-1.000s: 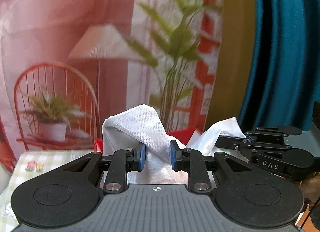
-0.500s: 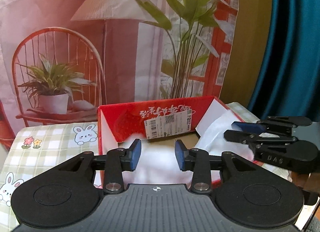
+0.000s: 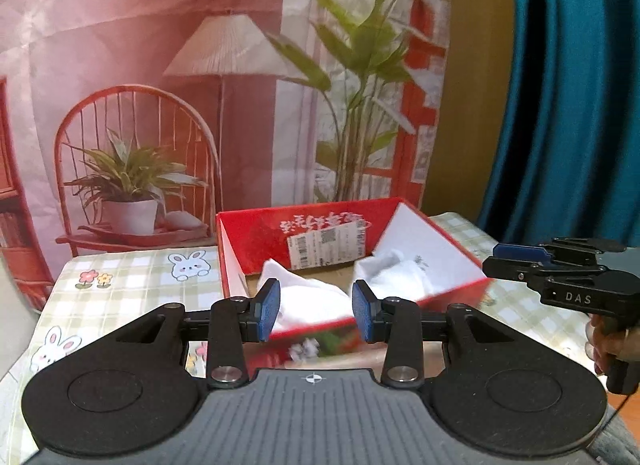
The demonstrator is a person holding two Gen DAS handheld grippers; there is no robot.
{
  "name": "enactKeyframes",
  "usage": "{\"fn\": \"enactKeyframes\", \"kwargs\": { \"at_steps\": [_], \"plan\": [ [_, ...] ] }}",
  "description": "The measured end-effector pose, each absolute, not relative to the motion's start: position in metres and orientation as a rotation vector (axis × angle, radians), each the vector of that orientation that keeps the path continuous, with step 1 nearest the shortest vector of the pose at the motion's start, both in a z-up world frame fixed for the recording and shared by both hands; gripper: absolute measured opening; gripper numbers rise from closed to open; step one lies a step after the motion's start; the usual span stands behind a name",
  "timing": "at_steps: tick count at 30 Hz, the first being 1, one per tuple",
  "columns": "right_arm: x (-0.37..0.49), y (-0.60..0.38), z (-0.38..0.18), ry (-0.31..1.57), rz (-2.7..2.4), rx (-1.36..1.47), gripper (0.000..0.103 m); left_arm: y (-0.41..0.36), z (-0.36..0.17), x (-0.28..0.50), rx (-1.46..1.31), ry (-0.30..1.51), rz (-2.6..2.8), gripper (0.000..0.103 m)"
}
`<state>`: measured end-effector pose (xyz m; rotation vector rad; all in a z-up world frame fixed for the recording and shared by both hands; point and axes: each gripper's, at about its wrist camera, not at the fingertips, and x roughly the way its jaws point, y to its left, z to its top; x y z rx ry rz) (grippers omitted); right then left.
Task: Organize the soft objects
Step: 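Move both grippers back over the green velvet tasselled pouch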
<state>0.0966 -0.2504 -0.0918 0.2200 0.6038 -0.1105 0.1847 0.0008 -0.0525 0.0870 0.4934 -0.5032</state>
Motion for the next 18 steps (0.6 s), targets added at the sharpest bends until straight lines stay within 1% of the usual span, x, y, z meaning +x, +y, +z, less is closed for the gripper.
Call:
{"fn": "enactKeyframes", "kwargs": {
  "at_steps": [4, 7, 10, 13, 16, 18],
  "plan": [
    [0.059, -0.24, -0.079, 0.583, -0.105, 0.237, 0.03, 0.005, -0.056, 0.144, 0.067, 0.501, -0.53, 0.042],
    [0.03, -0.229, -0.077, 0.59, -0.107, 0.255, 0.034, 0.006, -0.069, 0.12, 0.038, 0.539, -0.549, 0.042],
    [0.009, -0.215, -0.083, 0.628, -0.096, 0.284, 0.039, 0.003, -0.087, 0.102, 0.028, 0.598, -0.576, 0.042],
    [-0.008, -0.196, -0.094, 0.687, -0.071, 0.279, 0.041, -0.003, -0.107, 0.091, 0.021, 0.656, -0.602, 0.042],
    [-0.02, -0.179, -0.106, 0.754, -0.037, 0.283, 0.049, -0.006, -0.126, 0.084, 0.005, 0.71, -0.617, 0.042],
    [-0.027, -0.166, -0.112, 0.784, -0.019, 0.284, 0.05, -0.005, -0.139, 0.08, -0.027, 0.747, -0.62, 0.042]
  ]
}}
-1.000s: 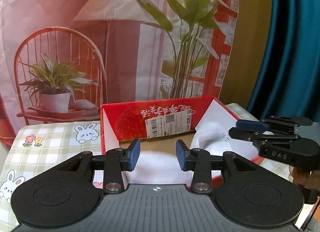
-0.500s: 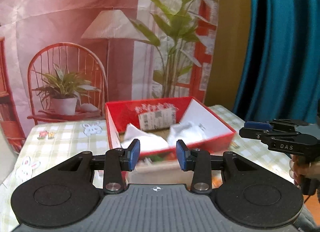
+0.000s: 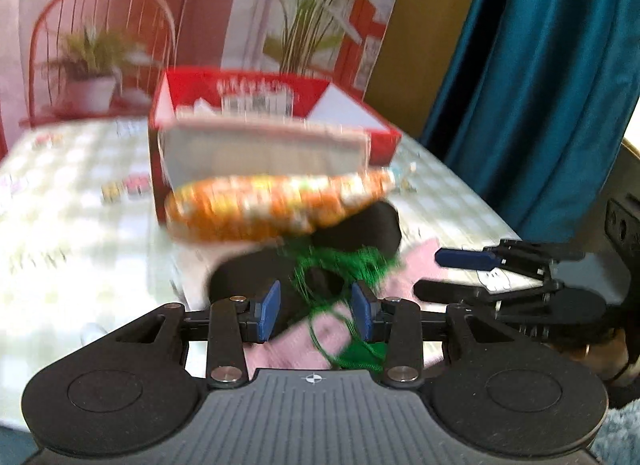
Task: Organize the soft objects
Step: 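Move both grippers back over the green velvet tasselled pouch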
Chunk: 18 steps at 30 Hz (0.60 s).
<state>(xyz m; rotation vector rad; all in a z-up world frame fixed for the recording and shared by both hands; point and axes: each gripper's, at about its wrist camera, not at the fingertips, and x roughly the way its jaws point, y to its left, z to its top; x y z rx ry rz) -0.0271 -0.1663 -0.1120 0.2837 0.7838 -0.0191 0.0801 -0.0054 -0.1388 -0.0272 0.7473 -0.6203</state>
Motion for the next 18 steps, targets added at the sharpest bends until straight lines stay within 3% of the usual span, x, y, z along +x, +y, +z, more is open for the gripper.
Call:
{"fn": "enactKeyframes", "kwargs": {
  "at_steps": [10, 18],
  "plan": [
    [-0.035, -0.118, -0.124, 0.887, 0.127, 0.223, 0.06, 0.0, -0.162, 0.085, -0.104, 0.824, -0.634, 0.042],
    [-0.025, -0.117, -0.15, 1.02, 0.146, 0.248, 0.058, -0.003, -0.17, 0.086, -0.126, 0.859, -0.635, 0.041]
  ]
}}
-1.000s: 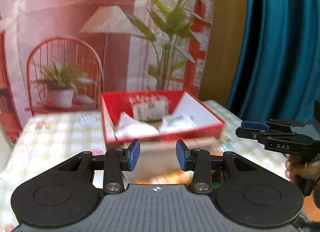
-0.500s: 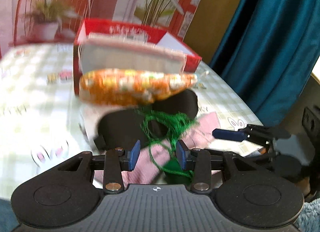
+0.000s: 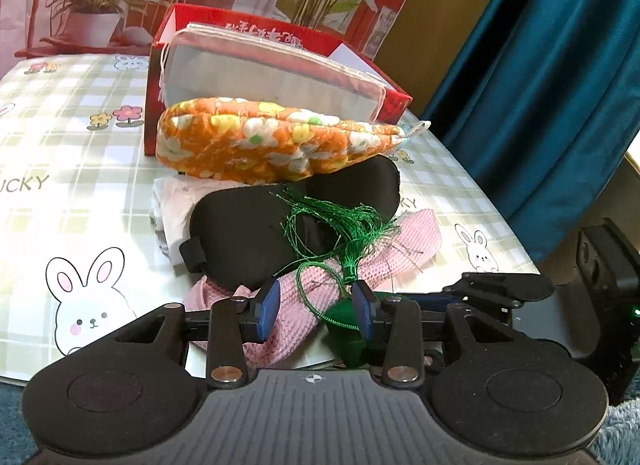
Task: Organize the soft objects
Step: 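Move both grippers back over the green velvet tasselled pouch, then close the left gripper on the green velvet pouch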
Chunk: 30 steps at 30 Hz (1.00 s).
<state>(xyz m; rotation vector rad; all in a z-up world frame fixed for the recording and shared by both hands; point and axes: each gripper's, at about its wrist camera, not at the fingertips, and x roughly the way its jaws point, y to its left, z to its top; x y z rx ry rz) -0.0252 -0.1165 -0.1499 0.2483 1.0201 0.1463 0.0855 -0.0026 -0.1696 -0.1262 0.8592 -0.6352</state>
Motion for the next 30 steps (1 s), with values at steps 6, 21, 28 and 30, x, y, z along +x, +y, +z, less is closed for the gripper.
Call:
{"fn": "enactKeyframes", "kwargs": {
  "at_steps": [6, 21, 28, 30],
  "plan": [
    [-0.019, -0.127, -0.159, 1.032, 0.154, 0.308, 0.048, -0.002, -0.175, 0.089, -0.135, 0.873, -0.631, 0.041],
    [0.018, -0.136, -0.163, 0.923, 0.163, 0.288, 0.05, -0.014, -0.176, 0.099, -0.105, 0.879, -0.619, 0.04],
    [-0.004, -0.127, -0.175, 0.942, 0.148, 0.261, 0.05, -0.024, -0.189, 0.122, -0.176, 0.96, -0.65, 0.04],
    [-0.009, -0.125, -0.175, 0.944, 0.14, 0.261, 0.051, -0.031, -0.192, 0.125, -0.168, 0.971, -0.653, 0.04]
  ]
}}
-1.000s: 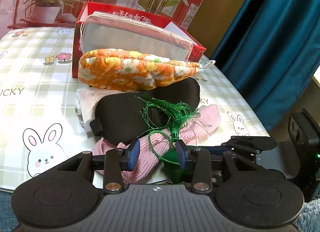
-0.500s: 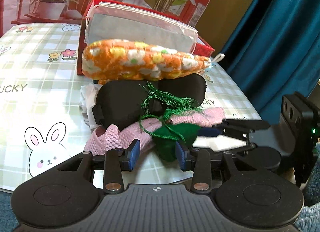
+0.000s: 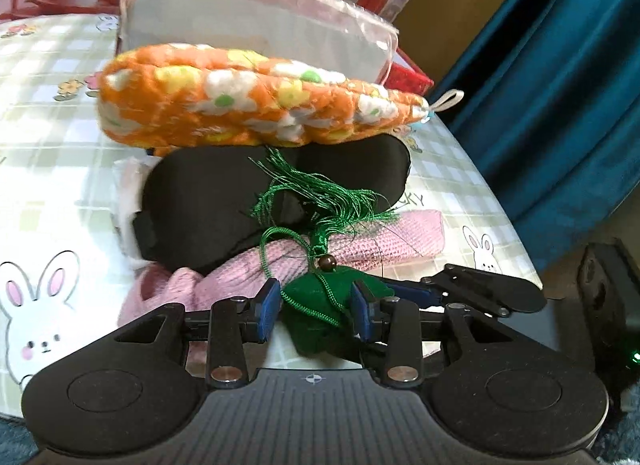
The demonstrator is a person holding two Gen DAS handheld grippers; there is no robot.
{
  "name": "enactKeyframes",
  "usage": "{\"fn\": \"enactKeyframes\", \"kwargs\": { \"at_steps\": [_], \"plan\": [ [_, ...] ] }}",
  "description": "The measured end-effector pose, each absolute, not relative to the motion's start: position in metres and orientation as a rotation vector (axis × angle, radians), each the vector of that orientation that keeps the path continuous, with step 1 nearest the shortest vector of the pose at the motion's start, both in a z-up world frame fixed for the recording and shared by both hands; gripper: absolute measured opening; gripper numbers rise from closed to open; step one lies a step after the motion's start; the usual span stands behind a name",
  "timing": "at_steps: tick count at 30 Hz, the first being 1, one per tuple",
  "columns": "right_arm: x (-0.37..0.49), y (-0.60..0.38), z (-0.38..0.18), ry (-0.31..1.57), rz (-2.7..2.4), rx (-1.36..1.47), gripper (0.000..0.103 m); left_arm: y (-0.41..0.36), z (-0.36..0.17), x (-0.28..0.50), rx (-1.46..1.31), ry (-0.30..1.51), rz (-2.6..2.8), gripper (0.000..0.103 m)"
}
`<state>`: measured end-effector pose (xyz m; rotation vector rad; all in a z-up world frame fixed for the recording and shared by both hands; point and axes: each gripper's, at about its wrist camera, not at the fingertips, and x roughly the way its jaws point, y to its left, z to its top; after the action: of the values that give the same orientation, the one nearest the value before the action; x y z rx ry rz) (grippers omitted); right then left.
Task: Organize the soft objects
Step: 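Close the left gripper on the green velvet pouch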
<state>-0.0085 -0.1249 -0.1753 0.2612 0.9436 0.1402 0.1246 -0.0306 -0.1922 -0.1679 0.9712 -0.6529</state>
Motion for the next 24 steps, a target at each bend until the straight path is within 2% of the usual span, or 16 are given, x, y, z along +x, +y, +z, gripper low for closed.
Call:
{"fn": "enactKeyframes", "kwargs": {
  "at_steps": [24],
  "plan": [
    [-0.013, -0.121, -0.177, 0.953, 0.131, 0.246, 0.053, -0.026, -0.216, 0.117, -0.267, 0.924, -0.717, 0.039]
  ]
}}
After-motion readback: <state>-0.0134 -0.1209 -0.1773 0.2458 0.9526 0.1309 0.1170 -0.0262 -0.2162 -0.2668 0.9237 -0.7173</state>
